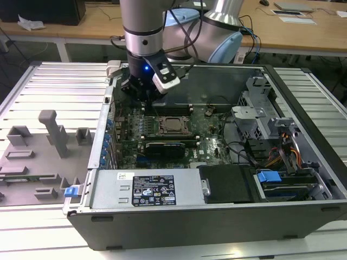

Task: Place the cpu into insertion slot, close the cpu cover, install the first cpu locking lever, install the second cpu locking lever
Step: 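Install the first cpu locking lever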

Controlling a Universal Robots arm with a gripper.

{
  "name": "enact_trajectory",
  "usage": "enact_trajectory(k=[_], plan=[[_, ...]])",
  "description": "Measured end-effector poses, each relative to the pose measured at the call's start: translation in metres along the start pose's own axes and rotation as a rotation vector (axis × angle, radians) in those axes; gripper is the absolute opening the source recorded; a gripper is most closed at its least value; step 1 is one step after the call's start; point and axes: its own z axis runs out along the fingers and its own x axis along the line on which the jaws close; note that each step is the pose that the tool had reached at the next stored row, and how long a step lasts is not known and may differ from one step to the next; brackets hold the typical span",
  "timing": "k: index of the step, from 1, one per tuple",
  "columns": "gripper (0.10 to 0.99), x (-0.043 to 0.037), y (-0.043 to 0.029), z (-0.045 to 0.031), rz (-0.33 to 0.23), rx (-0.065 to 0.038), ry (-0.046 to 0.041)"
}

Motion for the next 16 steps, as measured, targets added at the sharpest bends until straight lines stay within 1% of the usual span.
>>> enact_trajectory(k=[1,2,5,8,9,11,12,13,15,16], plan=[[0.106,0.0031,0.0002,0.0000,0.001,-0.016,-0.0044],[0.106,0.0046,0.0003,-0.0001,0.001,-0.030,-0.0073],[0.106,0.0074,0.0006,-0.0002,0.003,-0.070,-0.0143],[0.106,0.0102,0.0007,0.0001,0.004,-0.102,-0.0193],[0.106,0.0108,0.0007,0.0003,0.004,-0.109,-0.0203],[0.106,0.0114,0.0008,0.0006,0.005,-0.133,-0.0235],[0.106,0.0114,0.0007,0.0007,0.006,-0.150,-0.0252],[0.106,0.0114,0.0007,0.0008,0.006,-0.156,-0.0259],[0.106,0.0101,0.0007,0.0010,0.006,-0.159,-0.0261],[0.106,0.0069,0.0004,0.0013,0.006,-0.159,-0.0261]])
